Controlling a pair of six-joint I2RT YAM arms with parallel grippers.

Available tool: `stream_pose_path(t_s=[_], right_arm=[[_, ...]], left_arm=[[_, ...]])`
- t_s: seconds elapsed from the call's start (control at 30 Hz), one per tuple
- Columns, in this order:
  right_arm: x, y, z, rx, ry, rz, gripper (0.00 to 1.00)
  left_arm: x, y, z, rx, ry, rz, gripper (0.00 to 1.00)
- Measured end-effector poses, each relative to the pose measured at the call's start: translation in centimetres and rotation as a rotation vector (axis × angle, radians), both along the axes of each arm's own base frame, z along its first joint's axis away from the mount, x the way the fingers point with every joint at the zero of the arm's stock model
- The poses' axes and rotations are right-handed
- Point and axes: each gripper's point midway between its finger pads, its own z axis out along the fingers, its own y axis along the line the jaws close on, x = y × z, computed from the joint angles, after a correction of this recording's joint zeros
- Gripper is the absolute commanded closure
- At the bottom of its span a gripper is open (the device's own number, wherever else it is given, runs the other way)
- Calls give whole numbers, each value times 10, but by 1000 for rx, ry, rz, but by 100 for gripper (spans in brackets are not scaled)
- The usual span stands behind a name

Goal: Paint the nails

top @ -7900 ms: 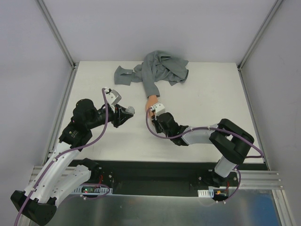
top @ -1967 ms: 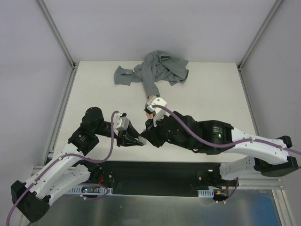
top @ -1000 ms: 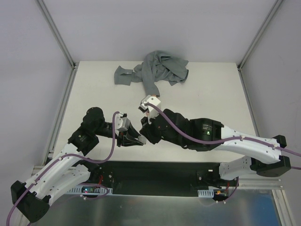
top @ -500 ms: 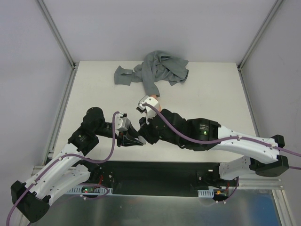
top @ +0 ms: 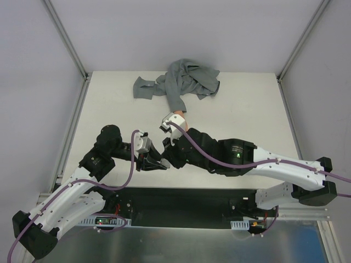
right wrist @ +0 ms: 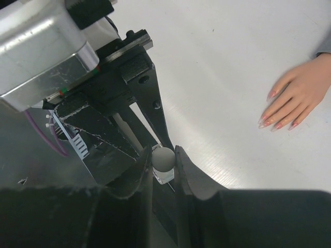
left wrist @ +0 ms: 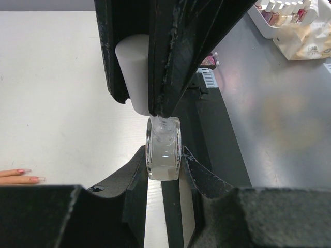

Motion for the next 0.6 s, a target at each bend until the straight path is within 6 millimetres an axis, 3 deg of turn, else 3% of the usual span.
stream_pose_path(t_s=[0.6], right_arm=[[-2,1,-5,-4,8,10,99]], left_arm=[[0,0,-1,5,7,3,100]])
